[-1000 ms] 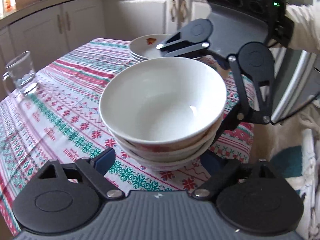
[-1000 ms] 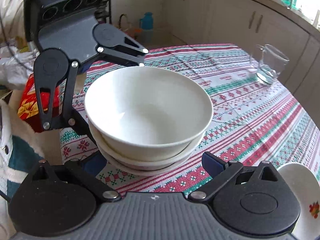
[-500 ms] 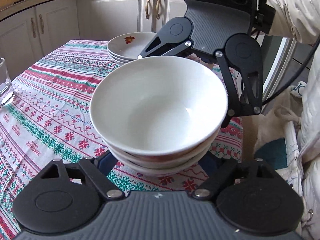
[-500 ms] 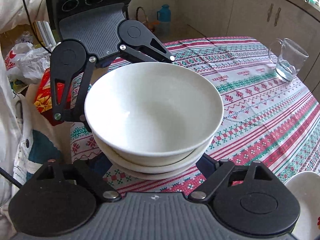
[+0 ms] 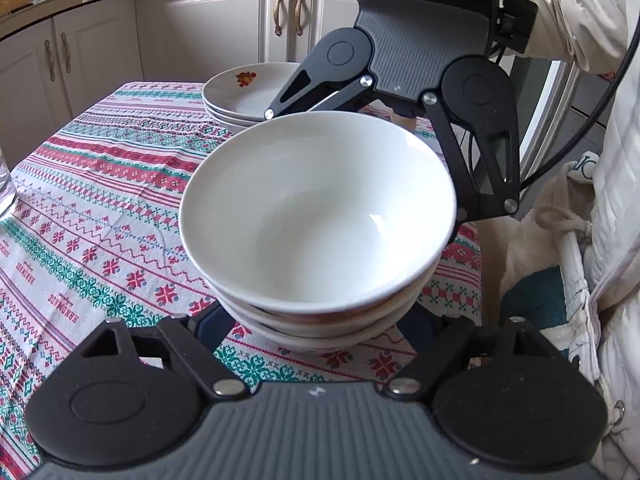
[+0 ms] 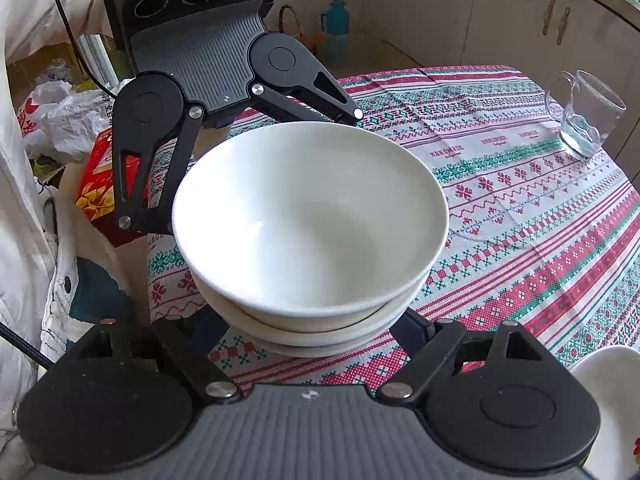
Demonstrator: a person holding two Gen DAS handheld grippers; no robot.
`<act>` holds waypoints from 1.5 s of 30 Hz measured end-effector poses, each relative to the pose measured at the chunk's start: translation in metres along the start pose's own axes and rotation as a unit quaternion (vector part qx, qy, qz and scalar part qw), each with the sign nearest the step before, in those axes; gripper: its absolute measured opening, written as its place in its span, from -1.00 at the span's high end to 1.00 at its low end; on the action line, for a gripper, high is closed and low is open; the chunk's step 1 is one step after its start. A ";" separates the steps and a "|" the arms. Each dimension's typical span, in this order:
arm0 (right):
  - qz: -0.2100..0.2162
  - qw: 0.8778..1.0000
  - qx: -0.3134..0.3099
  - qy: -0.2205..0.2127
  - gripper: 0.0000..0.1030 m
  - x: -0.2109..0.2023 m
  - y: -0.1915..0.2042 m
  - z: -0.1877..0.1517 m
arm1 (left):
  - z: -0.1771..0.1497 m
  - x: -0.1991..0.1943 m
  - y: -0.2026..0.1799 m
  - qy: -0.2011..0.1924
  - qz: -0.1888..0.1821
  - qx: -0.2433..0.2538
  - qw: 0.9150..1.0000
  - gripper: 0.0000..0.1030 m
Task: Organize plates and bowls
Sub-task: 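Carry the bowl stack with the right gripper toward the plates while the left gripper steadies its rim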
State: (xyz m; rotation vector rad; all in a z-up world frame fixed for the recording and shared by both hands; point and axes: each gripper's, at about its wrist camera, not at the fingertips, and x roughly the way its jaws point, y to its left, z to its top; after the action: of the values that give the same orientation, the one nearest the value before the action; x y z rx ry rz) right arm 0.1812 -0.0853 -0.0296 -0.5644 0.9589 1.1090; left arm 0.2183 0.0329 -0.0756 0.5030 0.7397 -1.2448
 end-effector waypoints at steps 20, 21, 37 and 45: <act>-0.007 1.000 -0.006 -0.013 -0.72 -0.020 0.002 0.002 | 0.019 -0.006 -0.008 0.005 0.018 -0.012 1.000 -0.67; -0.007 1.000 -0.005 -0.014 -0.72 -0.022 0.001 0.002 | 0.022 -0.006 -0.008 0.004 0.020 -0.012 1.000 -0.66; -0.054 0.998 0.004 -0.031 -0.73 -0.091 -0.040 -0.027 | 0.105 0.019 -0.001 -0.018 0.013 0.017 1.000 -0.66; -0.095 0.994 0.035 -0.034 -0.73 -0.121 -0.079 -0.065 | 0.154 0.064 0.015 -0.024 -0.005 0.049 0.999 -0.66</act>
State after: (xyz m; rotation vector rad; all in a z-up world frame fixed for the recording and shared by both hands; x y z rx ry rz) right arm 0.2157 -0.2254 0.0370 -0.5449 0.8630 0.9163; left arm 0.2767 -0.1140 -0.0197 0.5483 0.6447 -1.3025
